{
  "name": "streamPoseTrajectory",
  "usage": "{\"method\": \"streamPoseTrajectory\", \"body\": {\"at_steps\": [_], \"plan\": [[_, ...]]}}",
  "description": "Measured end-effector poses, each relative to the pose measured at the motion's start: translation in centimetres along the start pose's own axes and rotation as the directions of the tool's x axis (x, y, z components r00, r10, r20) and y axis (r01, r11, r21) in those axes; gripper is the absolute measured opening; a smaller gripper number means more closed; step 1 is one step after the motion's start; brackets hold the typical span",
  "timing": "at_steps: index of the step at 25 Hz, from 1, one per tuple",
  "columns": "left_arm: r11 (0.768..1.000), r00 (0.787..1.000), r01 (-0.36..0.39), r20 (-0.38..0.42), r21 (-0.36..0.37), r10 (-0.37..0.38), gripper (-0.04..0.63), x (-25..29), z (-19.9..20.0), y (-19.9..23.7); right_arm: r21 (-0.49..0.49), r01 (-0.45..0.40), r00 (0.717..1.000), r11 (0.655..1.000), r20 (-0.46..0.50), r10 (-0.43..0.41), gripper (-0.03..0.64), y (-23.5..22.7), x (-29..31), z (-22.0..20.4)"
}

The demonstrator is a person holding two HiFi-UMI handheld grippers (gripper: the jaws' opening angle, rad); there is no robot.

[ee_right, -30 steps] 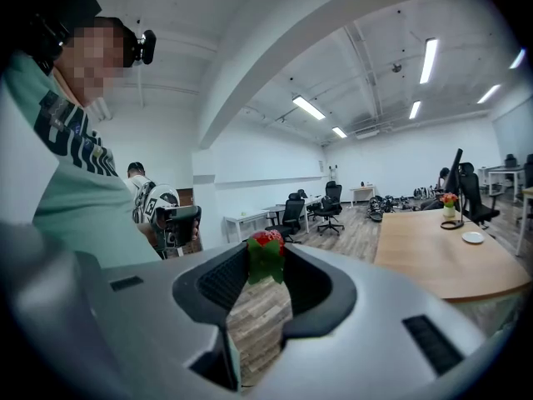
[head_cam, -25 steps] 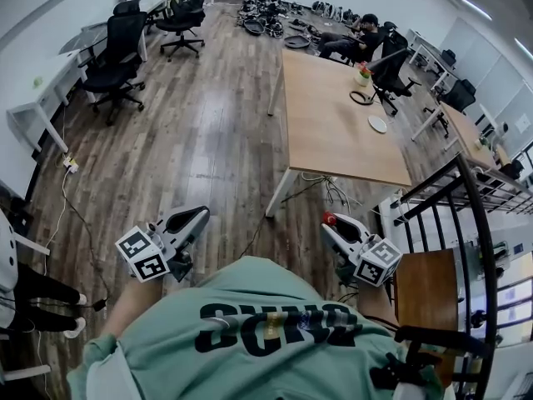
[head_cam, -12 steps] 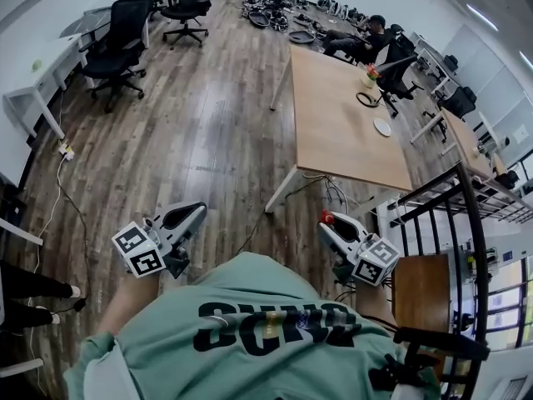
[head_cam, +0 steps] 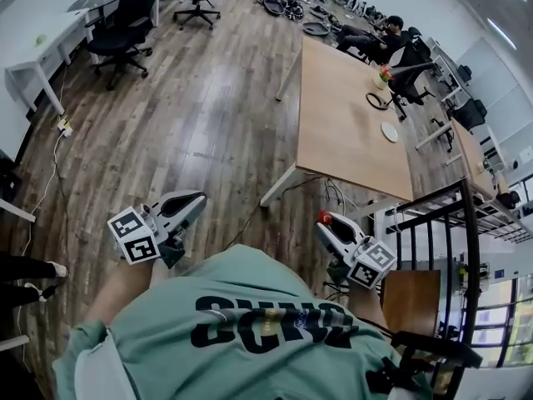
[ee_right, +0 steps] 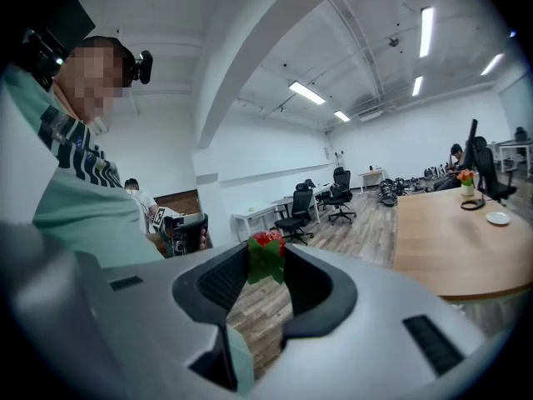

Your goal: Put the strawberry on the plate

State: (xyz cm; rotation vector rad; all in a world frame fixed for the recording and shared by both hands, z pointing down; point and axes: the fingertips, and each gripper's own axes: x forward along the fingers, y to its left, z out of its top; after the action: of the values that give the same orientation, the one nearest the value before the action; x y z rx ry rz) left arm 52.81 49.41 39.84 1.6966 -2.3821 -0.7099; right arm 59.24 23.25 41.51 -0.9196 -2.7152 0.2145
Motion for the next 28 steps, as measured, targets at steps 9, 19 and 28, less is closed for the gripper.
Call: {"method": "streamPoseTrajectory", "body": {"at_steps": [9,19,28], "plan": [[0.996,0.997,-0.074,0.008,0.043,0.074,0.005,12.4,-0.3,-0.6,0.013,-0.131,0.991,0.991,0.028,0.131,0.137,-13.0,-1.2,2.2],[0.983,0.989,-0.149,0.023,0.108,0.147,0.005,24.3,-0.1,-0.9,-0.001,-0.238,0.970,0.971,0.047,0.238,0.137,-24.8,-2.0,5.5],[0.971,0.978,-0.210,0.015,0.114,0.210,0.005,25.2,1.5,2.0,0.043,-0.300,0.953,0.953,0.045,0.298,0.137,-27.6,2.5,5.7]]}}
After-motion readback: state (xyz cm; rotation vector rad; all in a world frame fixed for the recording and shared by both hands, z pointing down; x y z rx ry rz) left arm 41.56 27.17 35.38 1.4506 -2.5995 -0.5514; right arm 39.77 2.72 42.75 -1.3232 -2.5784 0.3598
